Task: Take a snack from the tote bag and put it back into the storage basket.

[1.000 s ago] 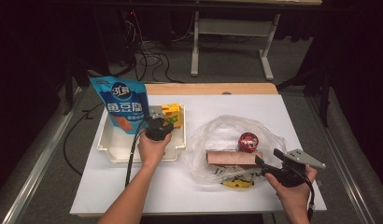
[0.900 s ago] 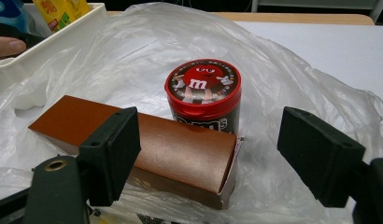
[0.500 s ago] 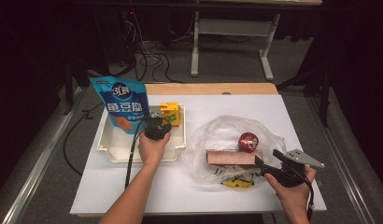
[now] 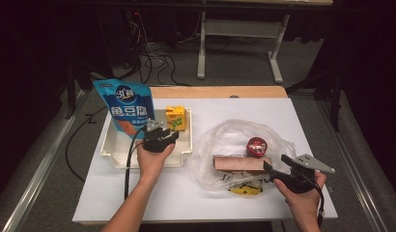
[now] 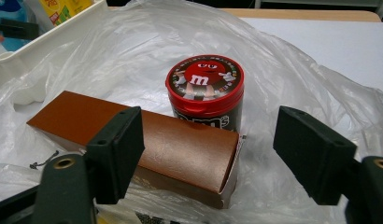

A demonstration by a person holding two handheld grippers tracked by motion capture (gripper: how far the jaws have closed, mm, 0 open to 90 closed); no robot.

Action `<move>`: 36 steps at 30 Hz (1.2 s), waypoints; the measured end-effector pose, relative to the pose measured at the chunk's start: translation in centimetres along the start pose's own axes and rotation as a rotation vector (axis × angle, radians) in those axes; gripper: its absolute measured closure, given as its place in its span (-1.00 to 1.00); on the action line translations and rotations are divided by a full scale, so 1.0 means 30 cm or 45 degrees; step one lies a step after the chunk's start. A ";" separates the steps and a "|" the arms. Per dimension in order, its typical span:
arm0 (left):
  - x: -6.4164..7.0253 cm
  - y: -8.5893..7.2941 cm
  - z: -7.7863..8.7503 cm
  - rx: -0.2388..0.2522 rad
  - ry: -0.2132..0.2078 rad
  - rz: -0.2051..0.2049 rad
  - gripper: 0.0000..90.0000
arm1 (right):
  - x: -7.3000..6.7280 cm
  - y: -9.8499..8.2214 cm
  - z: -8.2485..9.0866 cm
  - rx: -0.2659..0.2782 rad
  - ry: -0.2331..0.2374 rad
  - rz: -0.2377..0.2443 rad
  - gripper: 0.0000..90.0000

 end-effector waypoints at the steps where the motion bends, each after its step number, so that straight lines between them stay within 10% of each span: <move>1: 0.006 -0.004 0.032 0.016 -0.010 -0.007 0.29 | 0.002 0.000 0.001 0.004 0.004 -0.004 -0.33; 13: 0.105 -0.063 0.180 0.076 -0.063 -0.089 0.36 | 0.048 -0.010 0.008 -0.009 0.018 -0.029 1.00; 24: 0.201 -0.107 0.222 0.082 -0.136 -0.125 0.44 | -0.006 -0.033 -0.026 -0.043 0.077 0.010 1.00; 36: 0.396 -0.162 0.158 -0.008 -0.357 -0.206 0.93 | 0.086 -0.044 -0.051 -0.084 -0.033 -0.006 1.00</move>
Point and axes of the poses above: each handheld gripper's, and its own axes: z roughly backward along the jaws, y roughly out of its top, x roughly to its right, the point moved 5 cm from there along -z, roughly forward along the jaws, and after that the axes turned 1 degree about -z, right-handed, at the moved point
